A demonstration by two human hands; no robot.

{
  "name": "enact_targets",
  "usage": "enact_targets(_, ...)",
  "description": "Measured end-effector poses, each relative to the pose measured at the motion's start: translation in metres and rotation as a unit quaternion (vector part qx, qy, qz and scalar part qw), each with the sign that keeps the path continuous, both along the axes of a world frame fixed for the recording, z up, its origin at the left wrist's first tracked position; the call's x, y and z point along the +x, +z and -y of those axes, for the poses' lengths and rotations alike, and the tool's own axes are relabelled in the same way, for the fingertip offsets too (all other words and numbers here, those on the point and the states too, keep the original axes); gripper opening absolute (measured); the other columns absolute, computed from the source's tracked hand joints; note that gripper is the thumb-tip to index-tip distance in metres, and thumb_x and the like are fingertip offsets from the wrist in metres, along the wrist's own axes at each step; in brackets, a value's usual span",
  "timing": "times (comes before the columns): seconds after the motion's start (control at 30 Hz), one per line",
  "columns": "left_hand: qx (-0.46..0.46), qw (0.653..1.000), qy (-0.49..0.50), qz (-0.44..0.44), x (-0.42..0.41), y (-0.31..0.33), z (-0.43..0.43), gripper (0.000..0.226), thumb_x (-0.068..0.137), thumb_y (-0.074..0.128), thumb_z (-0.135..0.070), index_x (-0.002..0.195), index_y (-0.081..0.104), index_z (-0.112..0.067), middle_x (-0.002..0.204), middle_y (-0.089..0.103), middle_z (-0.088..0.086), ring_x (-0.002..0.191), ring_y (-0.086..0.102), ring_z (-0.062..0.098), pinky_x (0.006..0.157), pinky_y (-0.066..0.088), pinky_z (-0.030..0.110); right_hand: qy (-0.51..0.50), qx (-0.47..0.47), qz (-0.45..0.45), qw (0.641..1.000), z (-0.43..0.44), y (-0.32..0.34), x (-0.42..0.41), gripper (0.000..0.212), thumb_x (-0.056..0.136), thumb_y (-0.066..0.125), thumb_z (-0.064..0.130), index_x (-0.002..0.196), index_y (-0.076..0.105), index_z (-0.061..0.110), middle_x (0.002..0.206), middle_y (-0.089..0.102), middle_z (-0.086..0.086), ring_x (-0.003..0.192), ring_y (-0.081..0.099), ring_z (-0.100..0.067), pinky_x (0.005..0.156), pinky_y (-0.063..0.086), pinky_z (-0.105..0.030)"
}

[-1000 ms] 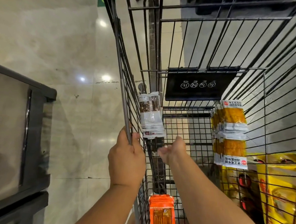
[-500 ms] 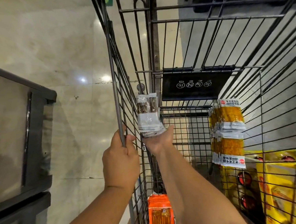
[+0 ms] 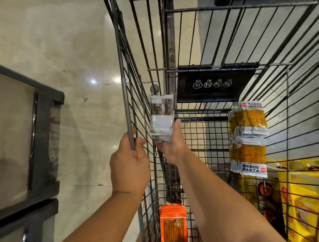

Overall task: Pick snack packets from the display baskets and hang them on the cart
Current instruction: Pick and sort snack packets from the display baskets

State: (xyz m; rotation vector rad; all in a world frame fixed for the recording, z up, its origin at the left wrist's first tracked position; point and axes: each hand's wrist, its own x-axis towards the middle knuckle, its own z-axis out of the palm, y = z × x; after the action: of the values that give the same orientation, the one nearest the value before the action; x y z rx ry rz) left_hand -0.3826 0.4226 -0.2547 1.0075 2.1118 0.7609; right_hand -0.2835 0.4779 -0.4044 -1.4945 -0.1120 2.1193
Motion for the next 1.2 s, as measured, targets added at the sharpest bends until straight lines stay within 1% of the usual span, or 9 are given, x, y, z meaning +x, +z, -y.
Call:
enact_targets(0.17,-0.003,1.000,0.007,0.006,-0.002,0.003,-0.001,0.060,0.106,0.048,-0.027,0.088,0.041,-0.084,0.076,0.068,-0.004,0.071,0.068,0.029,0.067,0.060,0.054,0.035,-0.028,0.075,0.996,0.005,-0.010,0.026,0.098,0.087,0.010,0.087,0.160,0.023,0.023,0.164,0.025,-0.013,0.153,0.018,-0.036,0.123,0.014,-0.057)
enact_targets(0.33,0.002,1.000,0.007,-0.005,0.001,0.002,-0.001,0.061,0.106,0.048,-0.027,0.091,0.039,-0.085,0.076,0.069,-0.008,0.068,0.069,0.024,0.066,0.061,0.051,0.074,0.050,0.065,0.994,0.003,0.002,0.008,0.104,0.079,0.017,0.092,0.154,0.039,0.024,0.152,0.048,-0.010,0.141,0.041,-0.025,0.119,0.017,-0.053)
enact_targets(0.4,0.001,1.000,0.008,-0.009,0.000,0.003,-0.001,0.060,0.105,0.048,-0.027,0.090,0.039,-0.085,0.075,0.069,-0.006,0.069,0.069,0.025,0.066,0.061,0.051,0.082,0.063,0.117,0.988,0.000,-0.001,0.004,0.095,0.081,0.022,0.090,0.147,0.048,0.027,0.142,0.057,-0.007,0.131,0.050,-0.025,0.113,0.032,-0.050)
enact_targets(0.53,0.007,1.000,0.004,-0.014,0.000,-0.001,0.001,0.058,0.105,0.049,-0.027,0.088,0.040,-0.081,0.074,0.068,-0.007,0.070,0.069,0.024,0.066,0.061,0.050,-0.016,0.075,0.228,0.971,-0.020,0.007,0.019,0.066,0.099,0.045,0.059,0.154,0.033,0.025,0.146,0.051,-0.002,0.124,0.056,-0.022,0.102,0.048,-0.040)
enact_targets(0.63,0.013,1.000,-0.007,-0.013,0.000,-0.004,0.002,0.038,0.102,0.047,-0.033,0.097,0.047,-0.070,0.073,0.068,-0.006,0.069,0.068,0.025,0.064,0.060,0.051,0.087,0.142,0.229,0.959,-0.038,0.015,0.020,0.050,0.108,0.042,0.036,0.156,0.032,0.024,0.129,0.056,0.007,0.109,0.059,-0.008,0.088,0.043,-0.012)
enact_targets(0.8,0.015,1.000,-0.017,-0.017,-0.006,-0.013,0.004,0.018,0.104,0.047,-0.032,0.119,0.055,-0.038,0.074,0.069,-0.001,0.067,0.067,0.030,0.062,0.059,0.050,0.246,0.159,0.221,0.930,-0.057,0.032,-0.004,0.065,0.108,0.044,0.023,0.161,0.007,0.034,0.162,0.030,-0.016,0.145,0.033,-0.037,0.116,0.031,-0.050)
enact_targets(0.93,0.005,1.000,-0.019,-0.008,-0.008,-0.011,0.002,0.024,0.104,0.048,-0.027,0.125,0.059,-0.026,0.072,0.069,0.000,0.068,0.067,0.028,0.064,0.059,0.050,0.203,0.170,0.202,0.943,-0.065,0.022,0.002,0.056,0.105,0.049,0.028,0.157,0.028,0.031,0.154,0.043,-0.012,0.140,0.041,-0.035,0.116,0.033,-0.052)
enact_targets(1.07,0.001,1.000,-0.024,-0.010,-0.006,-0.012,0.002,0.025,0.104,0.047,-0.027,0.126,0.060,-0.024,0.075,0.071,0.005,0.072,0.069,0.030,0.068,0.059,0.050,0.193,0.166,0.210,0.944,-0.058,0.025,-0.009,0.056,0.107,0.043,0.039,0.158,0.023,0.030,0.159,0.035,-0.011,0.145,0.034,-0.035,0.116,0.030,-0.052)
enact_targets(1.2,0.003,1.000,-0.026,-0.003,-0.008,-0.015,0.000,0.023,0.105,0.047,-0.026,0.125,0.059,-0.021,0.080,0.070,0.008,0.072,0.068,0.034,0.070,0.059,0.050,0.102,0.146,0.257,0.950,-0.049,0.037,-0.001,0.058,0.106,0.044,0.043,0.157,0.029,0.019,0.156,0.041,-0.009,0.139,0.043,-0.027,0.104,0.036,-0.032)
